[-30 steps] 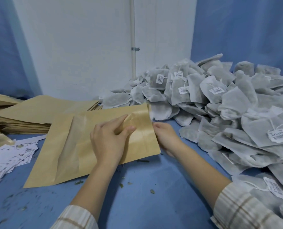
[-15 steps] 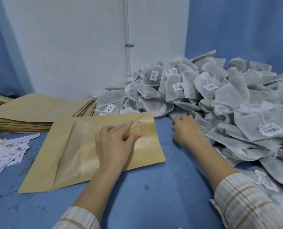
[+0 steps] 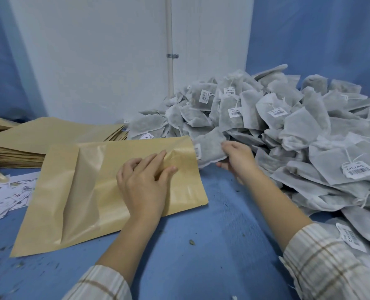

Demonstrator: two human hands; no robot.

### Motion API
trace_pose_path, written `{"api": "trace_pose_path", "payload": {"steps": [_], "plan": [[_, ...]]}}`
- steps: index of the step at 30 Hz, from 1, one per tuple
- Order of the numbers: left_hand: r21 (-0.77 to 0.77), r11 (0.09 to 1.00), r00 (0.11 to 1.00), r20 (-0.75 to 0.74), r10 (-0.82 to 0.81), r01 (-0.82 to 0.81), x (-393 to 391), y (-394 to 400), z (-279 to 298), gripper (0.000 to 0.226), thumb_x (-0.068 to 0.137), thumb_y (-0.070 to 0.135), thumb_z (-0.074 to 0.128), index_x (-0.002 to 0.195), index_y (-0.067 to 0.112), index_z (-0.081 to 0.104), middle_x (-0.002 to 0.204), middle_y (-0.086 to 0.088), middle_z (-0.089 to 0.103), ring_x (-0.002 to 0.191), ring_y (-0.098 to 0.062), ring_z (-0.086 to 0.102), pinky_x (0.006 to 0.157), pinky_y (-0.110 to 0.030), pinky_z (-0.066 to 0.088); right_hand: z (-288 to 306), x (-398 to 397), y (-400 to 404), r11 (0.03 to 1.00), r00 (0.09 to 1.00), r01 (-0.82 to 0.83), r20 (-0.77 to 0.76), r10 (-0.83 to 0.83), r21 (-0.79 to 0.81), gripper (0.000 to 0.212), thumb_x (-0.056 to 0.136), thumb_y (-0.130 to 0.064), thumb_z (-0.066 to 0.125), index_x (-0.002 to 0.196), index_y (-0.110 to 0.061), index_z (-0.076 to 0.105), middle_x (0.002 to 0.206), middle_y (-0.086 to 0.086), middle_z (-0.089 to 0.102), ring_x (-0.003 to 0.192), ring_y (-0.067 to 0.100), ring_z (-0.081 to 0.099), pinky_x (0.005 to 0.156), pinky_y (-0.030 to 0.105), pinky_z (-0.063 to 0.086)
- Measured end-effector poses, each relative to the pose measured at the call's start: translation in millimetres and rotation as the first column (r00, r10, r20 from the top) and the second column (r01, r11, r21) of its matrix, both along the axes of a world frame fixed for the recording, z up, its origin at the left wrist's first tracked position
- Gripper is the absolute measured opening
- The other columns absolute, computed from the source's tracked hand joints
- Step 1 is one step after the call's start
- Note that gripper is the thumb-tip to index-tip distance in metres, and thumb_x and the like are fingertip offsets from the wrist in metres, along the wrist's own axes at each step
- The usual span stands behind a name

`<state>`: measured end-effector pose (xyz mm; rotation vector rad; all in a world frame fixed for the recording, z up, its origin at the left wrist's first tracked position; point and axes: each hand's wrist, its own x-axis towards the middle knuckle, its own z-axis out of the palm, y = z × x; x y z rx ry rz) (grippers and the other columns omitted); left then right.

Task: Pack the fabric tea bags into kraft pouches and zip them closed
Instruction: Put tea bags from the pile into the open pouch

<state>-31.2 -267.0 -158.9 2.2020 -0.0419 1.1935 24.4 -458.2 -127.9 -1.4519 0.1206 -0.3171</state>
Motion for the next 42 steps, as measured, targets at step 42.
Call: {"api": "trace_pose_path", "payload": {"steps": [42], "plan": [[0.026,0.998,0.994,-0.093,-0.051,0.054,-6,-10,5,0.037,0.077,0.045,0.070,0.110,0.028,0.071,0.101,0.009,0.071,0.101,-0.022,0.052,0.091,-0.027,0.022,6,-4,13,0.774,0.935,0.348,0.251,-0.250,-0.529,0.041,0.083,-0.006,0.045,0.121,-0.018,0.050,0.094,-0.001,0.064,0.089,0.021,0.057,0.074,0.025,0.040]]}}
